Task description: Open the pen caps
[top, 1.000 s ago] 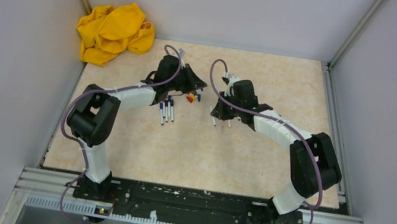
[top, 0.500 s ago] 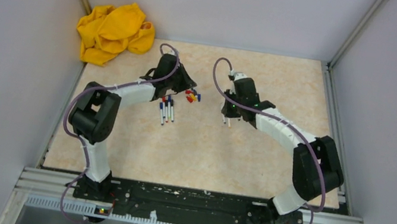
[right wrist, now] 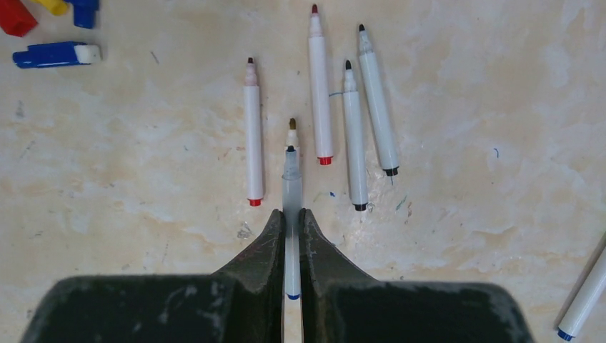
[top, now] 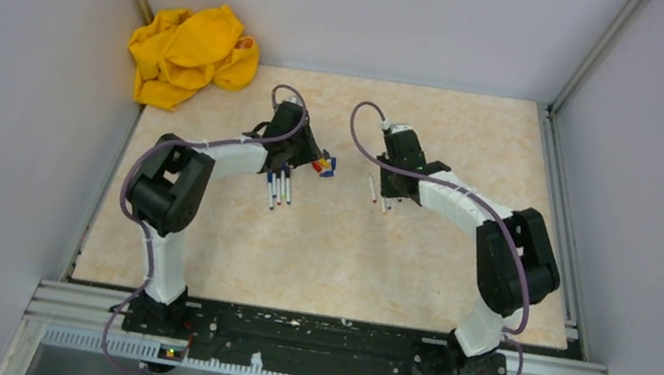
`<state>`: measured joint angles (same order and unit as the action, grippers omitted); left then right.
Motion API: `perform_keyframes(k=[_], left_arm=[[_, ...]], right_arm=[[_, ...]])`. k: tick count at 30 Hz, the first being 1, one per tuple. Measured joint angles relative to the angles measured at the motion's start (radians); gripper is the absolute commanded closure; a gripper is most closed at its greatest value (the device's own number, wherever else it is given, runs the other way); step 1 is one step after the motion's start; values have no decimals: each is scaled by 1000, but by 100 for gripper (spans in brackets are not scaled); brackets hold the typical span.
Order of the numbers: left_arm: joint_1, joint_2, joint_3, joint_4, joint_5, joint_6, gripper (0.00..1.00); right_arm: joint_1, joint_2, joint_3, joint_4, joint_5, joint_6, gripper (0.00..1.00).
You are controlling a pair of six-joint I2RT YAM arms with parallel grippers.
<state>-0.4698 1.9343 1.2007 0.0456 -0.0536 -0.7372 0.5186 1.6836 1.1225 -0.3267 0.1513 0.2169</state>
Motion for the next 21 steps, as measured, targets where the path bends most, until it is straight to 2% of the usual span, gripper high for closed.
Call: perform_keyframes(k=[17, 21], left_arm=[[-2, 10, 0, -5, -17, 2, 61], [-2, -2, 0, -5, -19, 1, 57]], right_arm=[[-5, 109, 25, -22, 29, -46, 99], [-5, 132, 25, -24, 31, -55, 87]])
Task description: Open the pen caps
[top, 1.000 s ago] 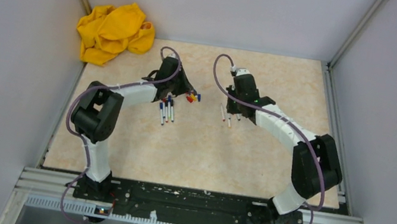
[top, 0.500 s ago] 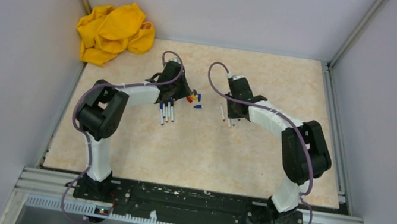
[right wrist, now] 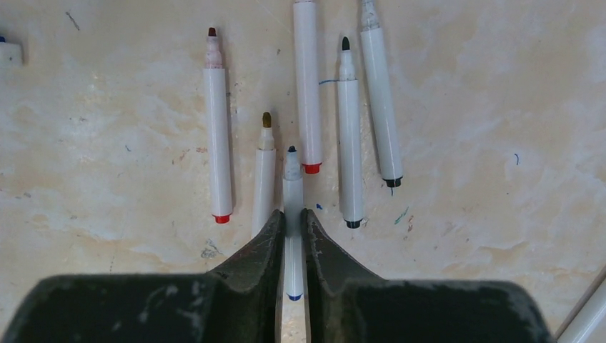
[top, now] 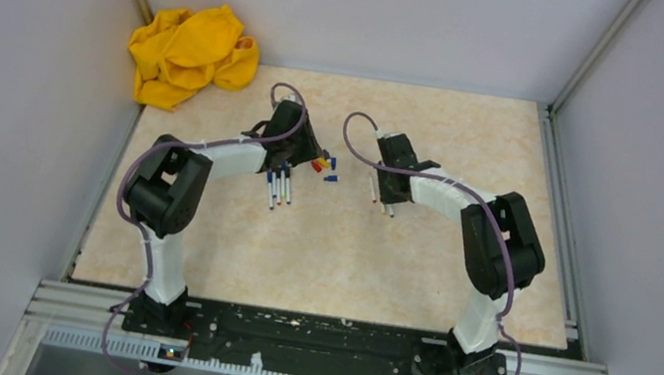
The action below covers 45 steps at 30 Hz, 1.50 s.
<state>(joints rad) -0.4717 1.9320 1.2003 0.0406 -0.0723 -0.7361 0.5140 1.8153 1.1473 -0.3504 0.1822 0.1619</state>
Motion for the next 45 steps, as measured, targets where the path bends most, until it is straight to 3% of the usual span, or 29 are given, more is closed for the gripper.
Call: perform_keyframes(k=[8, 19, 30, 45], left_arm=[[-10, -39, 0, 3, -7, 0, 53], [-26, -58, 0, 3, -9, -1, 53], [-67, -90, 0, 19, -4, -4, 53], [-84, -90, 3, 32, 14, -4, 53]], right_arm=[[0, 3, 2, -6, 2, -10, 65], [-19, -92, 14, -39, 61, 21, 61], [-313, -208, -53, -54, 170, 123, 52], [-418, -142, -148, -73, 149, 150, 51]])
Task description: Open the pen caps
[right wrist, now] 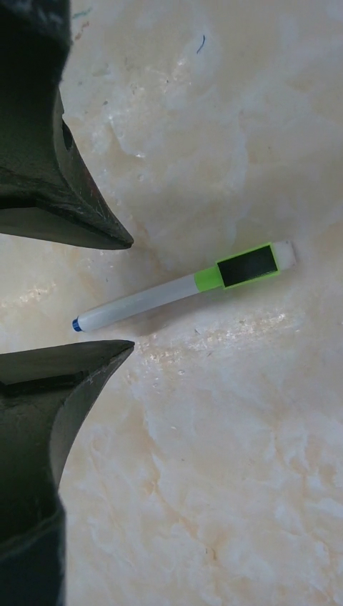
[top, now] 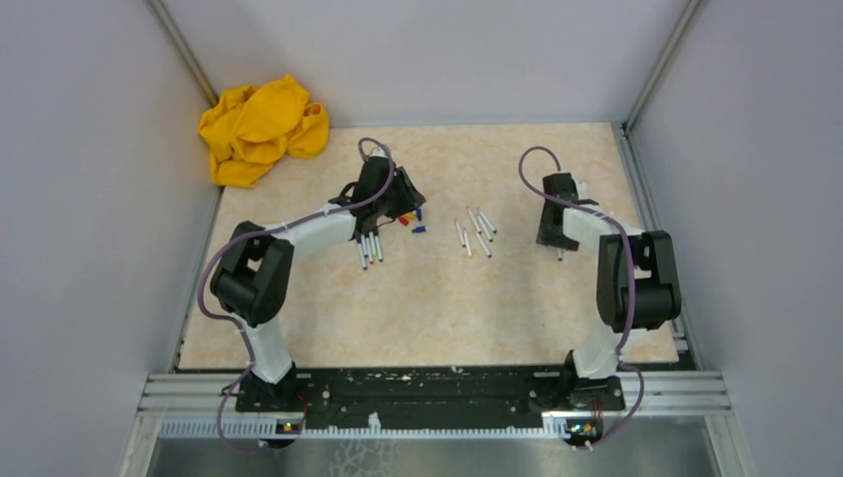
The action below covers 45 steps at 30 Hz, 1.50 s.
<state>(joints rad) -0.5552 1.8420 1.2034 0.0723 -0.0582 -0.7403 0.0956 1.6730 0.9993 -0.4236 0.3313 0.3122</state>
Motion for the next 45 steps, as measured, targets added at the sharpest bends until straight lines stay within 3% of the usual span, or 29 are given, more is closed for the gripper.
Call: perform_keyframes(k=[4, 11, 18, 27, 36, 45], left_arm=[[-1, 0, 0, 3, 3, 0, 54], [-1, 0, 0, 10, 7, -3, 54], [-2, 0, 0, 10, 8, -3, 54], [-2, 0, 0, 18, 18, -3, 52], [-2, 0, -10, 112, 160, -11, 50], [1, 26, -13, 195, 300, -50, 50]], right_arm=[[-14, 14, -23, 23, -16, 6, 53], [-35, 15, -38, 76, -65, 10, 82], [-40, 13, -59, 132, -85, 13, 100], [-32, -17, -96, 174, -132, -4, 100], [188, -22, -93, 174, -322, -51, 100], [262, -23, -9, 201, -489, -48, 100]])
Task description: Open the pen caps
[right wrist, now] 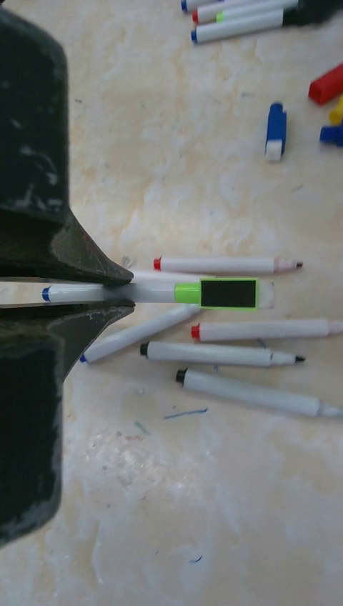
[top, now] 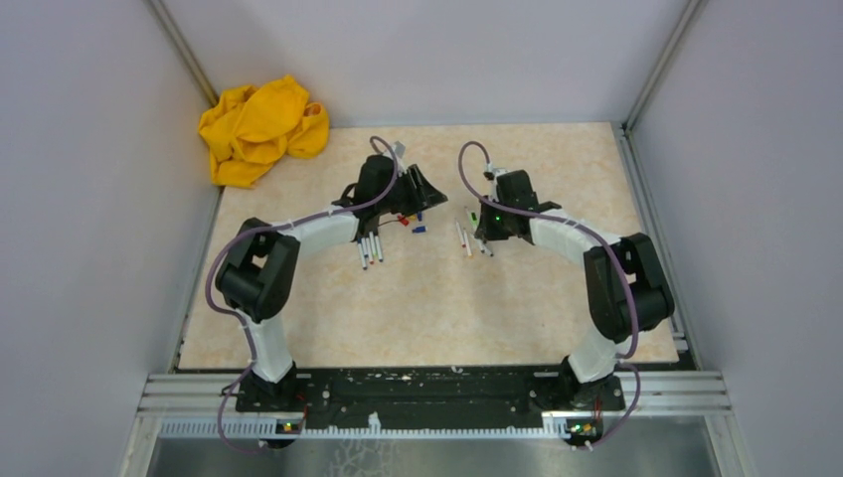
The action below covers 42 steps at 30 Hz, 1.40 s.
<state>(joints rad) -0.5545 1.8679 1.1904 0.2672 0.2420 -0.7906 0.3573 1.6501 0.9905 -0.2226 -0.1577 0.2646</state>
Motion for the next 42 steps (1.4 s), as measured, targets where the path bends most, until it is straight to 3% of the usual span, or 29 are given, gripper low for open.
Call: perform_keyframes(k=[15, 33, 42], left_arm=[[0, 53, -2, 48, 111, -59, 49], [0, 56, -6, 50, 106, -81, 51], [8, 56, -32, 46, 58, -93, 64]], right_arm=[[105, 1, 99, 29, -92, 20, 100], [159, 29, 158, 34, -99, 19, 100], [159, 29, 158, 32, -99, 17, 100]])
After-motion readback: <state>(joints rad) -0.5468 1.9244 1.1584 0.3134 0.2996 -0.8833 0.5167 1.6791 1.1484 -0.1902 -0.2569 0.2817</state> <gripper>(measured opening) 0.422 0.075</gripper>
